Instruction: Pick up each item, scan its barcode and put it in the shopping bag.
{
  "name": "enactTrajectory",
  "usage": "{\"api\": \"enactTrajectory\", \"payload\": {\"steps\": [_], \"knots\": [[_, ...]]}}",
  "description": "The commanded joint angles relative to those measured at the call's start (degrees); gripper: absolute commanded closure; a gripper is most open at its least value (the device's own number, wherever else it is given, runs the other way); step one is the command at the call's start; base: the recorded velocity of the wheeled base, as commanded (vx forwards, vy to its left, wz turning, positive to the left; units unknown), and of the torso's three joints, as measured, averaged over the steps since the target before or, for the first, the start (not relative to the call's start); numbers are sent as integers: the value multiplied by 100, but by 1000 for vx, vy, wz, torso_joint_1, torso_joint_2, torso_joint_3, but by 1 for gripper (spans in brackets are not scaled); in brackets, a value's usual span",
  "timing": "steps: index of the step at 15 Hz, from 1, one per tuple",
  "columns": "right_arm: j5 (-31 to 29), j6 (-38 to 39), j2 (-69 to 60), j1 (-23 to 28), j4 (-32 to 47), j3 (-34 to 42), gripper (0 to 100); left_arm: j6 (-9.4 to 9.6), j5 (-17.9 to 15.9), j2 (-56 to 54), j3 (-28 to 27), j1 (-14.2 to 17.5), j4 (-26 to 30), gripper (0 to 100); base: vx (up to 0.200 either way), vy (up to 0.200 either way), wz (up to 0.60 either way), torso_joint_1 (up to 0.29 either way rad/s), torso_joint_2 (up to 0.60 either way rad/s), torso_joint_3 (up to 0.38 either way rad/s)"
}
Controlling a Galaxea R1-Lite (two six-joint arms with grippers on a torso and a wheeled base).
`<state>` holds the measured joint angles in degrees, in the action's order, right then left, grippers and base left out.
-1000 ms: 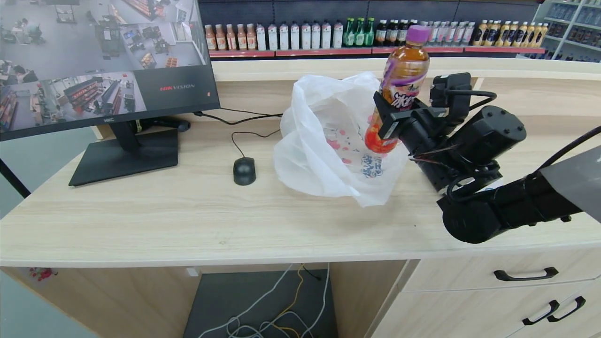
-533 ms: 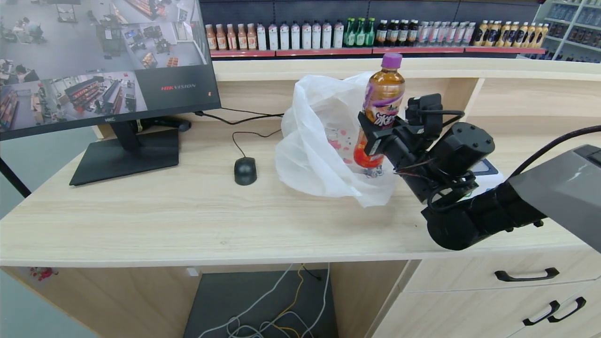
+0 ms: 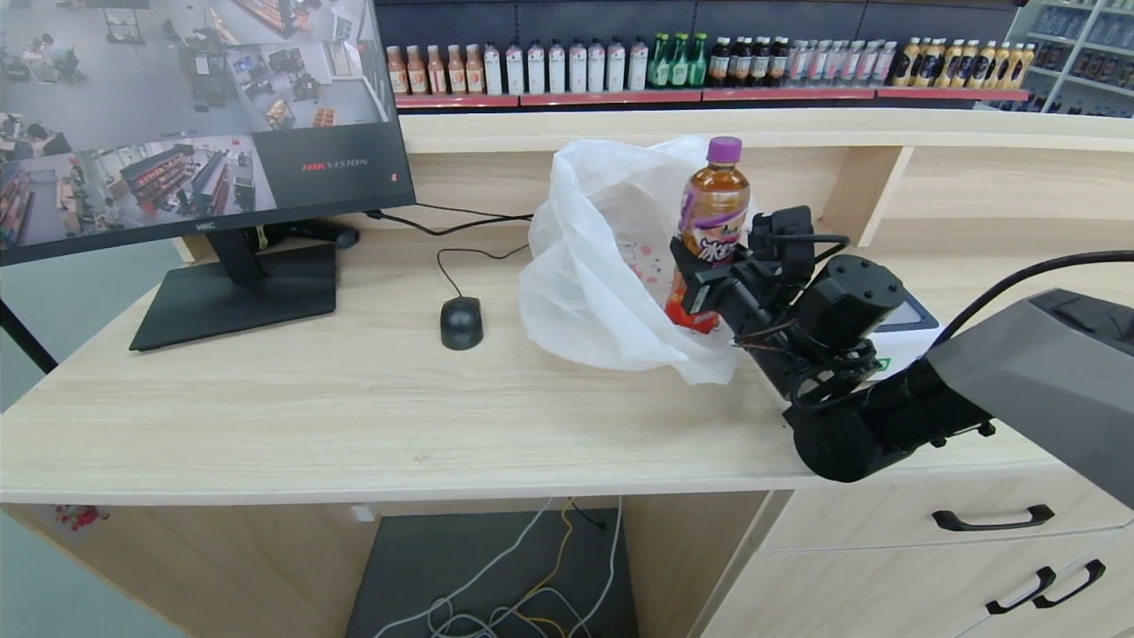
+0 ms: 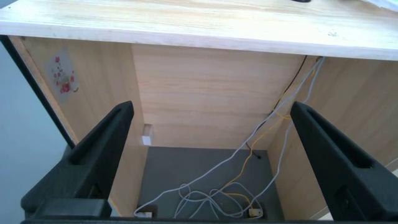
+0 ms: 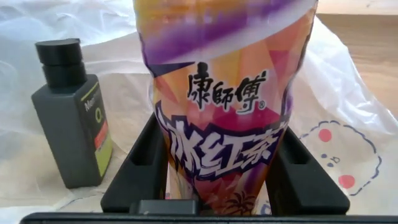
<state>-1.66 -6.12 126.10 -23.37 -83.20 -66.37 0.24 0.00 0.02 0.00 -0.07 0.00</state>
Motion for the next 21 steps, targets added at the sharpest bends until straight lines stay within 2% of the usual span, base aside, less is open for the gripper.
{"api": "enactTrajectory", "payload": {"steps": [1,17,18,21], "knots": [[8,6,90,-10,6,1,100,2,0,-2,0,-1,0,0,0,0,0,0,0,0],[16,129,301,-36,-232,229,100,2,0,-2,0,-1,0,0,0,0,0,0,0,0],[16,208,275,-80,-232,229,0,2,0,-2,0,-1,0,0,0,0,0,0,0,0],[8,278,266,-80,-390,229,0,2,0,-2,0,7,0,0,0,0,0,0,0,0]]}}
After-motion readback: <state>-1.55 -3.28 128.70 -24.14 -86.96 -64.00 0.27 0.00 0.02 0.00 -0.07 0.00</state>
